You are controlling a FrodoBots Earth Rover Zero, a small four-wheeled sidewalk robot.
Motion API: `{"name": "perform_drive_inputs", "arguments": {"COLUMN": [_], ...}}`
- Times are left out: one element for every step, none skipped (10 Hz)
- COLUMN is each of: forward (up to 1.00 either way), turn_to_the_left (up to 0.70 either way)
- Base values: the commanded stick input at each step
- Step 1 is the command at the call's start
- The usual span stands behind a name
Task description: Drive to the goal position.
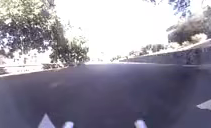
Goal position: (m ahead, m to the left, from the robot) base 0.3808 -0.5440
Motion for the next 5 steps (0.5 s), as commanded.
{"name": "perform_drive_inputs", "arguments": {"forward": [0.7, 0.7, 0.7, 0.7, 0.7], "turn_to_the_left": [0.0, 0.0, 0.0, 0.0, 0.0]}}
